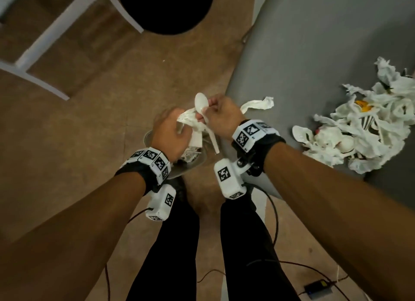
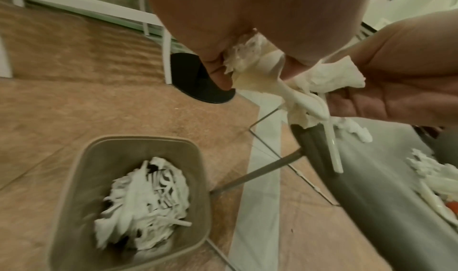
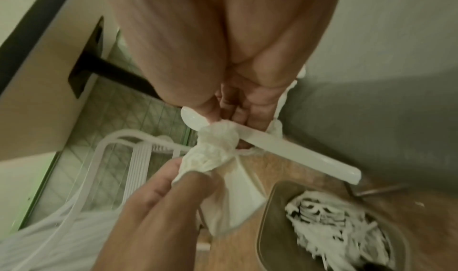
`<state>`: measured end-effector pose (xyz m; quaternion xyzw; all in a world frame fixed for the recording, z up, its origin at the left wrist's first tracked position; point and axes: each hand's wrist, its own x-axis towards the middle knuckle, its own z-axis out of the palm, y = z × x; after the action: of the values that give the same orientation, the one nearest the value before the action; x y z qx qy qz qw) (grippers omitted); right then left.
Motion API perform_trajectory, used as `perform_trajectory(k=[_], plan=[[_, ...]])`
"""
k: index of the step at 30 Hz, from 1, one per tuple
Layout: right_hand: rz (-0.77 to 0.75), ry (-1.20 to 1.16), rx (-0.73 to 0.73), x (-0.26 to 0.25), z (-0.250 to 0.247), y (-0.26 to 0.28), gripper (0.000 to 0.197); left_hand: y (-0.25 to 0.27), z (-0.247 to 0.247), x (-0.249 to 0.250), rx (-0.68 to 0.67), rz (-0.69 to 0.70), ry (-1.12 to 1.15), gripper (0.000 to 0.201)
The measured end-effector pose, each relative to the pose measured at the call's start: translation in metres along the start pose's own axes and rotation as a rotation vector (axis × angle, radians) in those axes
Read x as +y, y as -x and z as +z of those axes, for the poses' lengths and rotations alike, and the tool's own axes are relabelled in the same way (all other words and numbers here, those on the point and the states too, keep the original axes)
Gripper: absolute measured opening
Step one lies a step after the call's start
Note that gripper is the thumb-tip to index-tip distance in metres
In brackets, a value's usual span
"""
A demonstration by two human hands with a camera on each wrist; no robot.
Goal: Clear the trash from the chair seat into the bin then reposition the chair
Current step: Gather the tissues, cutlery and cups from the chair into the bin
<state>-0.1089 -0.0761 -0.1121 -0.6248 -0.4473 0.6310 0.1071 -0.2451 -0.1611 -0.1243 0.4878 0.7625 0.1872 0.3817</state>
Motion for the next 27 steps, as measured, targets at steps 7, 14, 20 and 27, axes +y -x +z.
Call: perform_trajectory(k=[7,14,20,27], plan=[[0.028,0.26,-0.135,0.035,0.106,-0.012,0.009,0.014,-0.021,-0.094,-0.01,-0.19,-0.127,0.037],[0.128,0.393,-0.107,0.078,0.128,-0.031,0.017,0.018,-0.001,-0.132,-0.092,-0.314,-0.116,0.048],[0.133,0.58,-0.249,0.086,0.101,-0.026,0.055,0.02,0.011,-0.125,-0.144,-0.354,-0.076,0.049],[0.065,0.447,-0.307,0.054,0.064,-0.016,0.03,0.003,-0.002,-0.086,-0.231,-0.339,-0.221,0.036]])
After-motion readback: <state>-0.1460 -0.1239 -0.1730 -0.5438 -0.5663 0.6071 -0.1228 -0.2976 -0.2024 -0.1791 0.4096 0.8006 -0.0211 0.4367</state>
